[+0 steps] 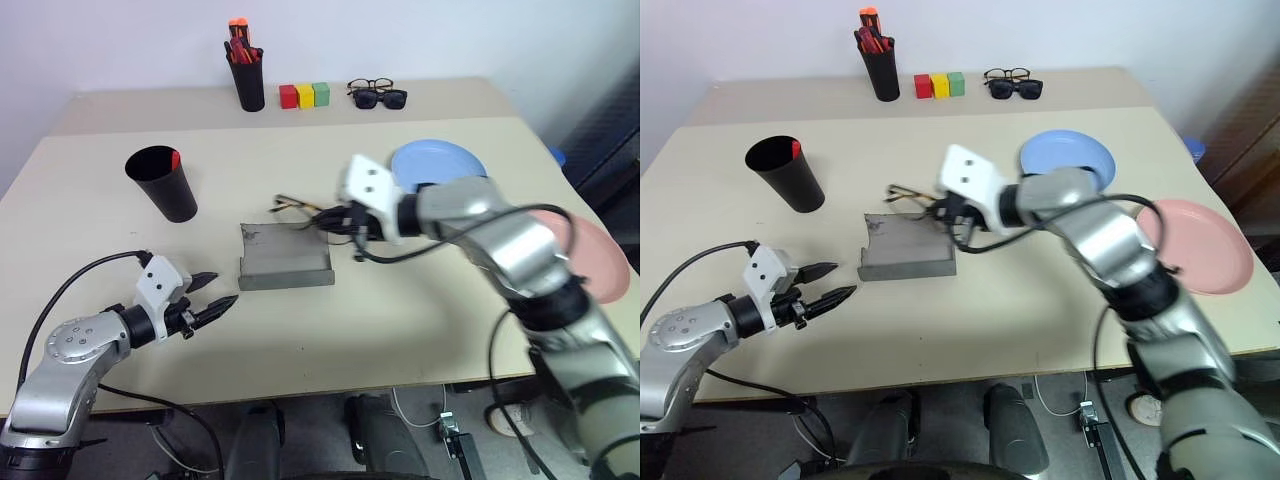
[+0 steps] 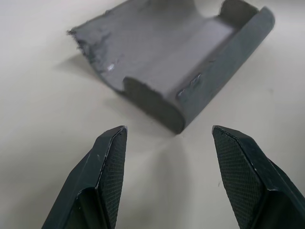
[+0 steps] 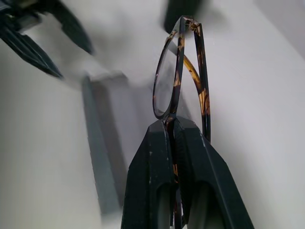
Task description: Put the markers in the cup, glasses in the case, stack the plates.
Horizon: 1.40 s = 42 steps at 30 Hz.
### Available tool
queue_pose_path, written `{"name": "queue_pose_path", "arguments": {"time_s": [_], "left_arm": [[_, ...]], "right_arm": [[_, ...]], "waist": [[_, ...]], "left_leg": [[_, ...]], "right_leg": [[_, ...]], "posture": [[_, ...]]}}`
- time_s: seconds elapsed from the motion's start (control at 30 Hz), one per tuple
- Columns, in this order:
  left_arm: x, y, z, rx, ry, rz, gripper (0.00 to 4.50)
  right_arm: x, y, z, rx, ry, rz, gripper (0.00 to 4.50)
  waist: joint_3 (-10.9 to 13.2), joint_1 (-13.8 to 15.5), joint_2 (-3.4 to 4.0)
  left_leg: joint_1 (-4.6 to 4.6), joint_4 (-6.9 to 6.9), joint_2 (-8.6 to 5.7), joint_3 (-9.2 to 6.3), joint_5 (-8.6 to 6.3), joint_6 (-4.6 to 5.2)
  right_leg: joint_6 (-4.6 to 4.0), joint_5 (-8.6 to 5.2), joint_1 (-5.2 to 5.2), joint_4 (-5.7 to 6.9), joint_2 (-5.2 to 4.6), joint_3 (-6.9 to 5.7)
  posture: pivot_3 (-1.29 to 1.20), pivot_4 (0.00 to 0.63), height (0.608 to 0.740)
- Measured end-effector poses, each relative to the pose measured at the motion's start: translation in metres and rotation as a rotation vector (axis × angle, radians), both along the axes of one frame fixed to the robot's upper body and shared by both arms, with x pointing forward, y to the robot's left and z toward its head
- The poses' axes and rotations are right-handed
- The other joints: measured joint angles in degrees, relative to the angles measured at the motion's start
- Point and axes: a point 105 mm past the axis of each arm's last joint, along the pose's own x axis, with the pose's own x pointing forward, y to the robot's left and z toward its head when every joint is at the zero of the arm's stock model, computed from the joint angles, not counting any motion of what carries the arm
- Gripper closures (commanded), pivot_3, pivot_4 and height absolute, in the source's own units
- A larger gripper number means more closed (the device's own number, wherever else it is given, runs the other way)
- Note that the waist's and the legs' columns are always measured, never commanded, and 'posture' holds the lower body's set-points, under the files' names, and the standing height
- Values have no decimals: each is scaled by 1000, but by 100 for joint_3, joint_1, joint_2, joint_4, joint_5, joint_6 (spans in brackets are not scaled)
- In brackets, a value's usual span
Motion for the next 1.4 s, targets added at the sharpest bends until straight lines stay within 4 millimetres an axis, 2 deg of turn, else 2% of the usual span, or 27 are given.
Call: {"name": "queue_pose_path", "arguments": {"time_s": [0.07,0.13,0.3,0.4,0.47,0.5,0.57,0.6,0.73,0.8,0.93,0.97,1.03,1.1,1.2,1.3,1.4], "left_arm": [[-1,2,0,3,-4,12,1590],[-3,2,0,6,-6,22,1590],[-15,3,-2,8,-6,55,1590],[-15,3,-2,9,-6,69,1590],[-14,3,0,9,-15,72,1590],[-13,2,2,9,-23,72,1590],[-5,1,11,-1,-58,67,2136],[0,0,16,-15,-75,67,2406],[26,-4,37,-98,-135,84,4371],[42,-9,48,-122,-180,94,4446],[92,-42,78,-158,-249,85,4446],[101,-45,81,-154,-244,95,4446],[129,-58,82,-156,-198,110,4446],[149,-62,77,-127,-142,130,4446],[162,-70,56,-63,-24,95,4446],[165,-75,35,-31,98,54,4446],[160,-82,24,-8,197,-28,4446]], "right_arm": [[9,15,-13,-18,39,39,4460],[15,18,-24,-43,58,56,4460],[18,2,-43,-119,111,93,4460],[14,0,-48,-136,137,122,3618],[11,-1,-51,-140,156,138,2567],[12,0,-50,-133,158,136,2187],[15,5,-45,-98,144,111,1208],[17,6,-43,-83,134,97,1169],[24,3,-29,-20,77,34,1169],[22,-3,-21,12,47,13,1169],[6,-23,-17,93,-7,-33,1169],[1,-23,-18,110,-10,-35,1169],[-8,-37,-19,180,-25,-114,1169],[-18,-48,-22,211,-31,-176,1169],[-34,-70,-33,218,-9,-270,1169],[-46,-79,-41,240,44,-345,1169],[-53,-82,-40,248,39,-393,1169]], "waist": [[1,16,0],[1,21,-1],[2,7,1],[3,-2,2],[3,-11,3],[3,-8,3],[3,0,3],[3,5,3],[3,43,3],[2,68,1],[0,195,-5],[0,180,-5],[0,181,-5],[0,135,-4],[0,104,-3],[1,48,-4],[1,4,-5]], "left_leg": [[-5,0,-3,0,0,0],[-6,0,-4,0,0,-1],[-3,-2,-3,0,0,-1],[2,-2,-2,-1,0,-1],[3,-2,-2,-1,0,0],[3,-2,-2,-1,0,-1],[3,-1,-2,-2,0,-1],[2,0,-2,-2,0,-1],[-2,1,-6,-2,1,-2],[-2,2,-6,-6,1,-2],[-4,6,-9,-8,1,-1],[-4,7,-9,-7,1,-1],[-4,7,-10,-8,1,-1],[-3,5,-10,-5,0,-1],[-1,-1,-9,-9,0,0],[-3,4,-9,-9,0,0],[-4,7,-9,-9,0,0]], "right_leg": [[1,1,-1,-1,-5,-1],[1,1,-1,-2,-6,-1],[1,1,-3,2,-4,-1],[-1,1,-3,8,-1,-1],[-1,1,-3,8,-1,0],[-1,1,-3,9,0,0],[-1,1,-3,11,0,-1],[0,1,-3,11,0,-1],[2,2,-2,8,-4,-2],[2,2,-1,10,-3,-5],[5,4,6,3,-4,-7],[6,4,7,3,-4,-6],[7,4,7,4,-2,-6],[7,4,3,5,-1,-3],[6,3,1,6,3,-4],[6,3,1,9,3,-3],[6,3,1,10,4,-3]], "posture": [[0,150,740],[0,150,740],[0,150,740],[0,150,740],[0,150,740],[0,150,740],[0,150,740],[0,150,740],[0,150,740],[0,150,740],[0,150,740],[0,150,740],[0,150,740],[0,150,740],[0,150,740],[0,150,740],[0,150,740]]}}
